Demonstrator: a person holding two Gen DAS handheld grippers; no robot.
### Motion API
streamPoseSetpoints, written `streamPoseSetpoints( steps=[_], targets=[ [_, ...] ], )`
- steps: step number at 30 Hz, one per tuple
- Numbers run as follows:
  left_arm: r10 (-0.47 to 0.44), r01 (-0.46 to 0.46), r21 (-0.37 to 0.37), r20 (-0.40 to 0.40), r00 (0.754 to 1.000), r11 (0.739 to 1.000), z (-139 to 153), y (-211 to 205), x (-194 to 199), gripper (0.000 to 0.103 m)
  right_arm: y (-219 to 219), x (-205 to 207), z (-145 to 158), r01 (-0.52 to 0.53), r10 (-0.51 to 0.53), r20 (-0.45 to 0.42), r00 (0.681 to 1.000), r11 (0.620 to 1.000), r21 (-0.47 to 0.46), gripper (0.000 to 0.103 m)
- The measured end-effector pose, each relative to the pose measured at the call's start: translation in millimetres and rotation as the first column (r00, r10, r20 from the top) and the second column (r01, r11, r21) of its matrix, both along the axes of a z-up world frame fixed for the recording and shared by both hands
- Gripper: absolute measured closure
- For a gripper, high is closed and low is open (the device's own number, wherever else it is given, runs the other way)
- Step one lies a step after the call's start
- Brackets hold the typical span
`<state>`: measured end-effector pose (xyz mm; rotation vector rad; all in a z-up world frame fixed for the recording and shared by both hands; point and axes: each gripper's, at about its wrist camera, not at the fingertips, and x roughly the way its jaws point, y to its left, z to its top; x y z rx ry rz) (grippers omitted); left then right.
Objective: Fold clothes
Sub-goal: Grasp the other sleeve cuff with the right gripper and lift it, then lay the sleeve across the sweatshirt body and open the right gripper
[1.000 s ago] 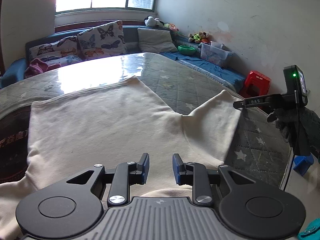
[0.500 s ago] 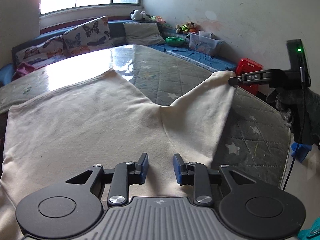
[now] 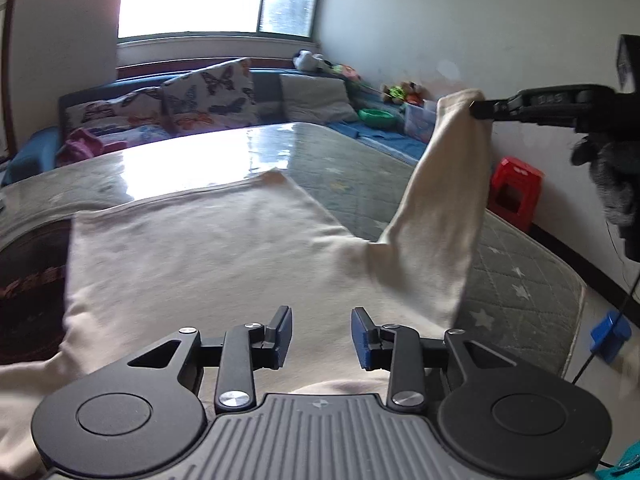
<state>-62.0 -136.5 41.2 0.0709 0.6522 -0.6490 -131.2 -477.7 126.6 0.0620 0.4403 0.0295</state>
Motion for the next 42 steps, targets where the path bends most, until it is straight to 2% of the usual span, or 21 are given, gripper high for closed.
streamPoseSetpoints(
  steps=[5, 11, 15, 19, 20, 21, 23, 26, 29, 33, 37, 42],
  targets=[
    [0.106, -0.106, -0.017, -0.001, 0.994, 0.994, 2.2, 42.4, -3.9, 0.066, 67.0, 12.2, 18.3, -0.202, 0.203, 0.018, 0.979, 0.979, -0.036, 0.096],
    [0.193, -0.193, -0.022, -0.011, 0.981, 0.981, -0.6, 74.8, -10.8, 0.065, 145.6, 35.2, 4.1, -0.419, 0.417, -0.047, 0.908, 0.907, -0.049, 0.096],
    [0.232, -0.232, -0.022, -0.026, 0.972, 0.972, -4.3, 87.4, -14.4, 0.065, 187.9, 44.5, -22.7, -0.51, 0.503, -0.121, 0.856, 0.86, -0.03, 0.096],
    [0.25, -0.251, -0.017, -0.038, 0.968, 0.968, -7.6, 92.3, -15.1, 0.065, 210.4, 41.6, -49.5, -0.572, 0.561, -0.188, 0.806, 0.82, -0.002, 0.096],
    [0.252, -0.253, -0.015, -0.039, 0.967, 0.967, -8.0, 92.4, -14.5, 0.065, 213.4, 41.8, -54.6, -0.585, 0.574, -0.203, 0.794, 0.811, 0.005, 0.094],
    [0.254, -0.254, -0.014, -0.04, 0.966, 0.967, -8.4, 92.5, -13.9, 0.065, 216.2, 41.7, -59.1, -0.597, 0.585, -0.218, 0.782, 0.802, 0.01, 0.087],
    [0.256, -0.257, -0.01, -0.04, 0.966, 0.966, -9.1, 92.4, -14.2, 0.065, 213.9, 37.9, -59.8, -0.615, 0.601, -0.232, 0.765, 0.788, 0.013, 0.086],
    [0.255, -0.255, -0.011, -0.035, 0.966, 0.967, -7.3, 92.3, -14.0, 0.065, 202.2, 31.5, -56.8, -0.611, 0.593, -0.24, 0.769, 0.792, -0.001, 0.085],
    [0.253, -0.253, -0.019, -0.02, 0.967, 0.967, -3.7, 90.3, -12.3, 0.065, 179.9, 28.5, -59.3, -0.569, 0.547, -0.262, 0.795, 0.822, -0.012, 0.085],
    [0.227, -0.228, -0.033, -0.01, 0.974, 0.973, -2.2, 82.2, -6.4, 0.067, 144.0, 26.1, -78.2, -0.476, 0.452, -0.319, 0.833, 0.88, 0.004, 0.085],
    [0.194, -0.194, -0.039, -0.009, 0.981, 0.98, -4.2, 72.3, 1.0, 0.069, 116.8, 23.8, -95.5, -0.4, 0.379, -0.363, 0.851, 0.916, 0.019, 0.085],
    [0.174, -0.175, -0.025, -0.041, 0.984, 0.984, -14.8, 65.1, 8.3, 0.071, 108.2, 25.0, -90.8, -0.403, 0.382, -0.347, 0.857, 0.915, 0.012, 0.085]
  ],
)
